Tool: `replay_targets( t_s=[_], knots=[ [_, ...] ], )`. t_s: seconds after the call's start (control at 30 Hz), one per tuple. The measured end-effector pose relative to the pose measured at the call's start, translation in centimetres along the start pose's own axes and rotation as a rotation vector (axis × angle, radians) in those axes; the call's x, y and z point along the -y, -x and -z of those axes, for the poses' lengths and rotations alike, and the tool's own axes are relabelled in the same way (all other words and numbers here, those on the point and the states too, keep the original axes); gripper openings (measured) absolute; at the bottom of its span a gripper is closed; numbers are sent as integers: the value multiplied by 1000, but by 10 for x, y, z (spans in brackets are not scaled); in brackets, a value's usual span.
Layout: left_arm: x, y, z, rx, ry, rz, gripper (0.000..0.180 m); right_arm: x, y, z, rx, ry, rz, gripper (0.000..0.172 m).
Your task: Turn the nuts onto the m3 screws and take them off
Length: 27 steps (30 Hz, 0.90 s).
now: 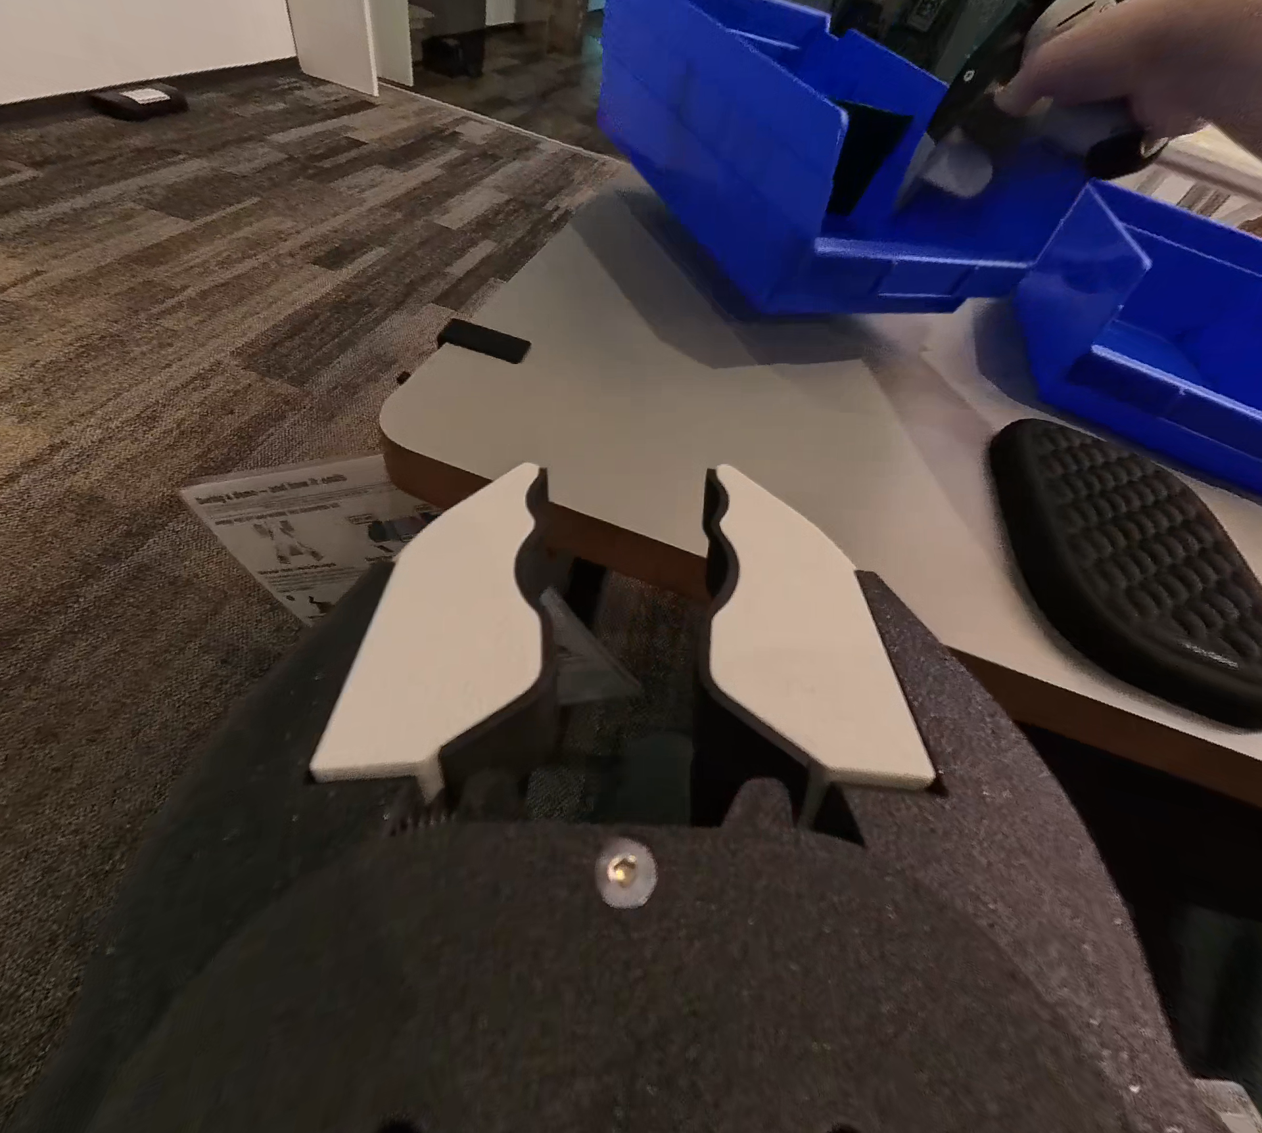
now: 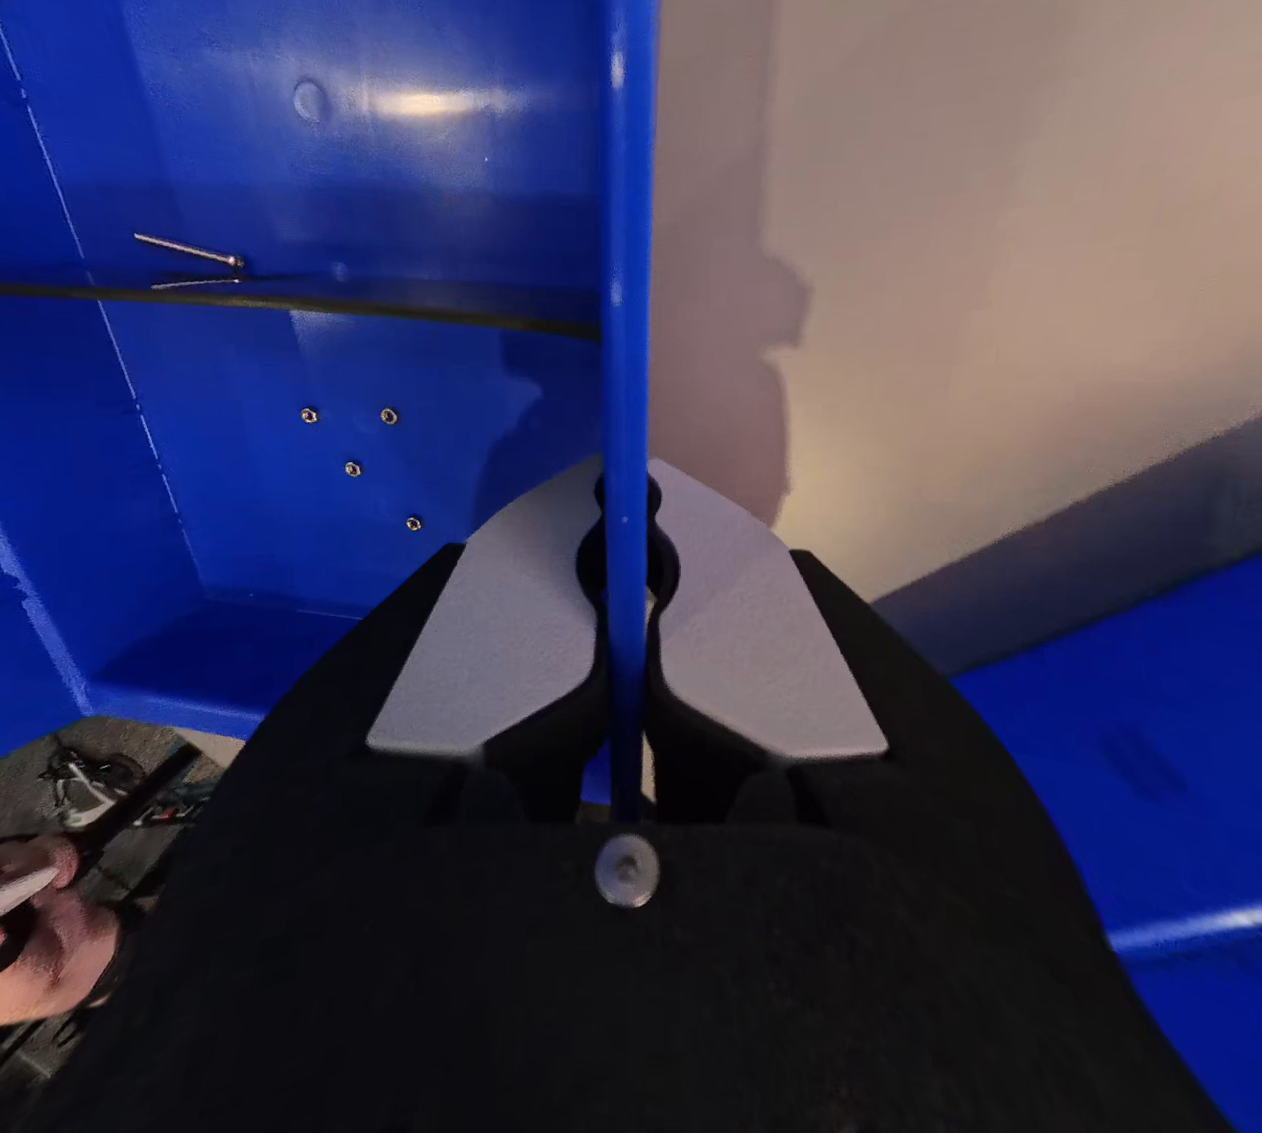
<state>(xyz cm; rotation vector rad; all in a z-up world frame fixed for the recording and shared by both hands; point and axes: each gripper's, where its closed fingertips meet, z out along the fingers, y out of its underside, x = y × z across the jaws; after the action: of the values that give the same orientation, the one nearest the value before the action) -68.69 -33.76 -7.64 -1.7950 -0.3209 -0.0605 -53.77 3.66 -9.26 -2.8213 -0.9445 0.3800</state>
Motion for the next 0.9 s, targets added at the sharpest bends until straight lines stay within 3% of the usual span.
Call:
replay_targets(
  t_s=[0.1, 0.23, 0.47, 0.63, 0.77, 0.9],
  knots=[
    [2, 2, -8, 14, 10, -12, 48, -4, 0, -16, -3, 7, -10, 5],
    [30, -8, -29, 25, -55, -58, 54, -13, -4, -28, 3, 37, -19, 5],
    [59, -63, -111, 3, -33, -211, 53, -16, 0, -24, 37, -16, 4, 12],
    [48, -75, -170, 54, 68, -282, 50, -22, 3, -19, 85, -16, 63, 17],
    [44, -73, -188, 65, 49, -254, 33, -28, 2, -6, 123, -14, 119, 16],
    [33, -71, -202, 60, 111, -268, 22, -27, -2, 15, 134, -70, 151, 26]
  ],
)
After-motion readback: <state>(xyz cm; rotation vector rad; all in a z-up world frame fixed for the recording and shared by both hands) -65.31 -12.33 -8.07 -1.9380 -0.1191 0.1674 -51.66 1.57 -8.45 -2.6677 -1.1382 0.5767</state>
